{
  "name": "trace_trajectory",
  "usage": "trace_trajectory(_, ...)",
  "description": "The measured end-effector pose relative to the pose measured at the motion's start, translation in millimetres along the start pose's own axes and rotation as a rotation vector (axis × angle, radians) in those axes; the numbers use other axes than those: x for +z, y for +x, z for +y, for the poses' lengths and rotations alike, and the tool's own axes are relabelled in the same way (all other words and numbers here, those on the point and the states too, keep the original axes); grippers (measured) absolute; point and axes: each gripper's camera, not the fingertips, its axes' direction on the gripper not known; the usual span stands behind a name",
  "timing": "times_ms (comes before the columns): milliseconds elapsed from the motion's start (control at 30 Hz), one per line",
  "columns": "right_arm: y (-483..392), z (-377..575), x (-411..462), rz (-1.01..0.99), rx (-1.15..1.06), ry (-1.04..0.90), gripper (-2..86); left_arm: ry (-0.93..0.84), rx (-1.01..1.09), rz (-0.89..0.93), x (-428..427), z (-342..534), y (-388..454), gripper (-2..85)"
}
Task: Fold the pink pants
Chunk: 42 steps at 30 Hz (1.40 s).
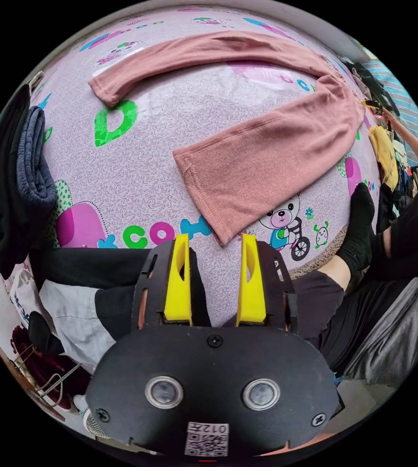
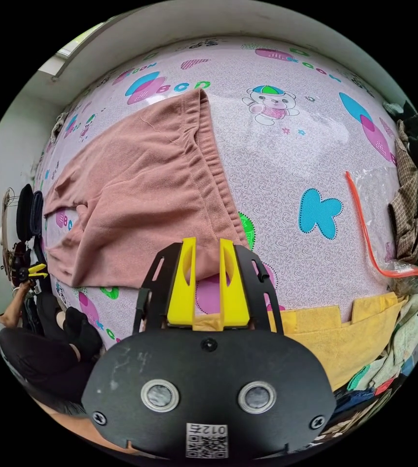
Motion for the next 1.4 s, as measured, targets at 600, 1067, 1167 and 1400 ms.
trace_trajectory(600,101,-164,44,-0.027,0.034,0.033,8.4,-0.054,0.163,-0.121,23,-28,45,3.2)
trace_trajectory(1067,205,-391,50,0.002,-0.011,-0.007,6.4,0.014,0.118,0.146,-15,-56,7,0.7)
trace_trajectory(1167,213,-443,33,-0.023,-0.085,-0.035,0.1,-0.036,0.148,0.202,-27,-65,5,0.6)
trace_trajectory(1400,394,-560,-136,-0.317,0.208,0.11,-0.7,0.117,-0.279,0.449,-84,-20,-97,0.7)
